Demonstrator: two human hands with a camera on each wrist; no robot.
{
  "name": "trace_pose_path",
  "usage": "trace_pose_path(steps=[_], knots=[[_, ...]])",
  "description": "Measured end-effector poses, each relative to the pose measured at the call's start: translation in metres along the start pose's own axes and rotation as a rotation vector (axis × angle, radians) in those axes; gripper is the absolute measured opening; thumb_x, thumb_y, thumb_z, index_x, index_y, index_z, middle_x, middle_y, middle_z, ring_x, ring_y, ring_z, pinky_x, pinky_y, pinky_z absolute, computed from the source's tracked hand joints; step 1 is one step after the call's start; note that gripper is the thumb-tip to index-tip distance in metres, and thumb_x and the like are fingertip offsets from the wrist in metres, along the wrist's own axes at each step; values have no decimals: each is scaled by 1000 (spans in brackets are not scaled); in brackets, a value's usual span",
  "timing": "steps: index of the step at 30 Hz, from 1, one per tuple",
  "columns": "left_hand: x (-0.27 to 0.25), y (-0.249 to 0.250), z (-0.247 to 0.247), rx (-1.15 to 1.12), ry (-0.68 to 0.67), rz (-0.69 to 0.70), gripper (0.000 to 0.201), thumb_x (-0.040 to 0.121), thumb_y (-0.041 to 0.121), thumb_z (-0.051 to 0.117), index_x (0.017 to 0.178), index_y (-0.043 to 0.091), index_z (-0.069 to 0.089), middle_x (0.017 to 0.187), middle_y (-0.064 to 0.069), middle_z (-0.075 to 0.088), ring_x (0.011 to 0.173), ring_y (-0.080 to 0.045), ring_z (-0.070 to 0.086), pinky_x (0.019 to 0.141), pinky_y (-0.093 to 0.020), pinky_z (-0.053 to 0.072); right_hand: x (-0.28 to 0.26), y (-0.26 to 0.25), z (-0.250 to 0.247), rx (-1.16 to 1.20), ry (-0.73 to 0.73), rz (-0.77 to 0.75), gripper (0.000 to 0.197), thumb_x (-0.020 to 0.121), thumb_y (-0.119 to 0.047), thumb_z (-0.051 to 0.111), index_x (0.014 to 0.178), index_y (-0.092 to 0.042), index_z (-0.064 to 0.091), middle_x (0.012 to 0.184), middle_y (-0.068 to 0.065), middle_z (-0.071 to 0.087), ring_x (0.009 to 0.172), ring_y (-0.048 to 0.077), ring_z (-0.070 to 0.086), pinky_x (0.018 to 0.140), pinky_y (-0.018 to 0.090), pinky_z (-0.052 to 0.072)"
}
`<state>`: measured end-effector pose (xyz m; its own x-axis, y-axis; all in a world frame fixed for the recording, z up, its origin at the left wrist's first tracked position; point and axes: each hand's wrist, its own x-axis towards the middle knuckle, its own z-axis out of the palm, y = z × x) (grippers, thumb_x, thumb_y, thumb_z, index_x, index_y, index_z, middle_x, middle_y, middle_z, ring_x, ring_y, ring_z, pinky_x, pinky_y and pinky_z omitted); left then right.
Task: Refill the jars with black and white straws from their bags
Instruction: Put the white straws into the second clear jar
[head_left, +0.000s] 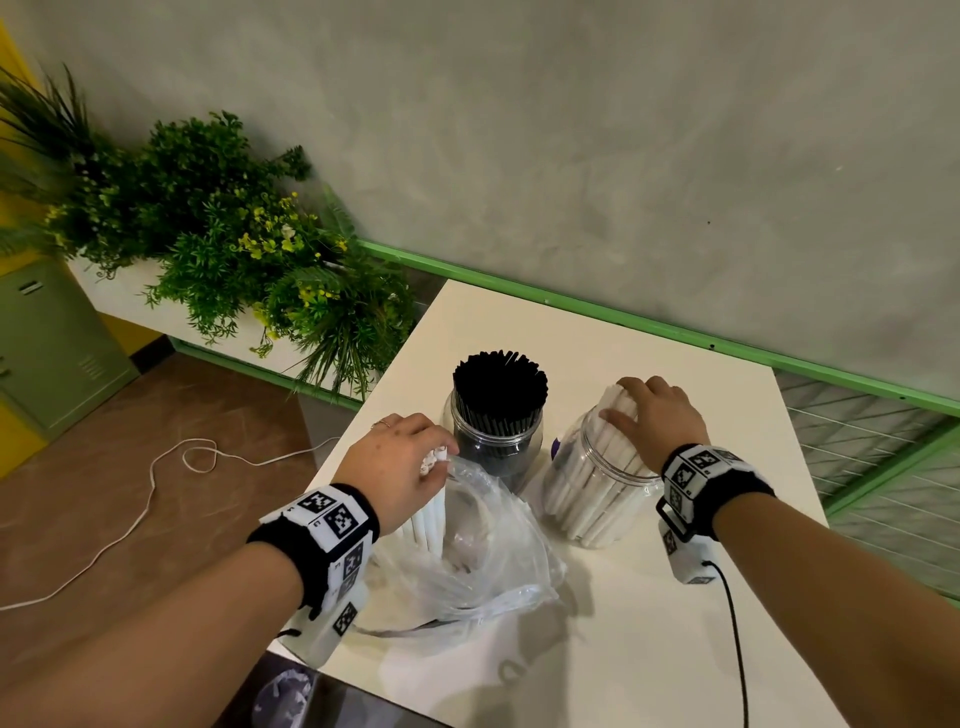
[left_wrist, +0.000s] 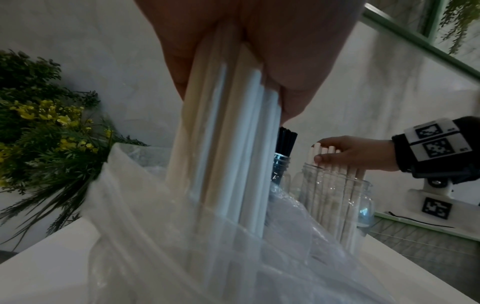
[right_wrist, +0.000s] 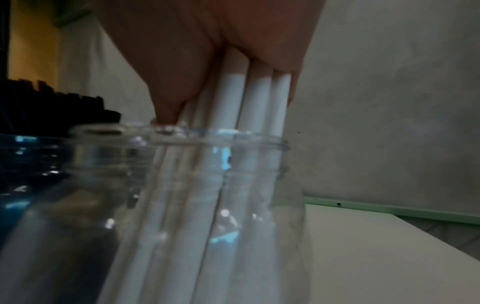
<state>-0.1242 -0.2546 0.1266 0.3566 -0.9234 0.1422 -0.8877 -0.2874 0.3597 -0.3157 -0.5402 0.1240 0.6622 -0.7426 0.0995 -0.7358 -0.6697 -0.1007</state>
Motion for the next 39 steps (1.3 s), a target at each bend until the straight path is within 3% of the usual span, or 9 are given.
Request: trace_pose_path(steps=[4,9,12,14,18,21,27,33,39], knots=[[2,0,-7,10,-79,-11,54,77,55,33,120,28,53,114,7,56,103,-20,53,86,-23,33,-4,-4,-7,-88,93,15,59,88,-55,53,139,-28,41,131,5,46,120,31,39,96,46,34],[-7,-14,-20,135,-135,-72,68,78,68,44,135,33,33,127,7,47,111,-22,51,90,-34,44,-47,-62,-18,397,420,-311,50,90,-45,50,128,-13,53,118,10,53,106,23,48,90,40,44],[-14,-23,-21,59,-94,-63,56,84,53,55,133,32,38,122,9,51,104,-18,54,82,-32,48,-89,-113,-6,660,176,-414,50,90,-44,56,132,-19,48,117,-5,47,95,-6,46,84,19,42],[-16,-30,-19,37,-65,-39,50,84,51,56,128,33,44,116,10,55,101,-16,56,77,-32,48,-104,-141,11,782,-13,-360,63,87,-41,64,141,-26,35,126,-9,40,103,-8,45,86,13,42],[-17,-35,-17,-39,-23,7,49,82,45,63,126,28,49,115,8,60,101,-16,58,82,-29,45,-107,-174,50,1019,-161,-195,89,74,-45,76,145,-25,26,140,-9,38,126,6,43,103,32,42],[-17,-37,-18,-95,-11,41,50,81,41,67,126,25,51,117,5,61,101,-17,59,83,-27,43,-103,-184,61,1130,-272,-144,100,70,-35,80,148,-25,20,145,-11,39,131,4,40,108,33,37],[-19,-40,-12,-161,33,75,44,81,46,59,122,31,53,115,10,64,95,-15,63,79,-24,46,-100,-192,58,1313,-165,-67,50,70,-16,77,116,-26,59,110,0,68,106,17,63,94,39,50],[-18,-37,-10,-171,77,78,33,86,36,62,118,31,56,111,18,63,92,-11,62,74,-19,39,-99,-194,49,1199,-112,-44,31,71,-24,75,95,-10,61,95,18,64,90,29,63,84,49,49],[-21,-34,-7,-140,122,90,27,86,50,46,102,35,61,100,16,65,77,-11,62,65,-22,42,-113,-196,42,1144,28,-42,19,88,-10,65,103,-19,59,90,2,68,85,13,64,78,33,52]])
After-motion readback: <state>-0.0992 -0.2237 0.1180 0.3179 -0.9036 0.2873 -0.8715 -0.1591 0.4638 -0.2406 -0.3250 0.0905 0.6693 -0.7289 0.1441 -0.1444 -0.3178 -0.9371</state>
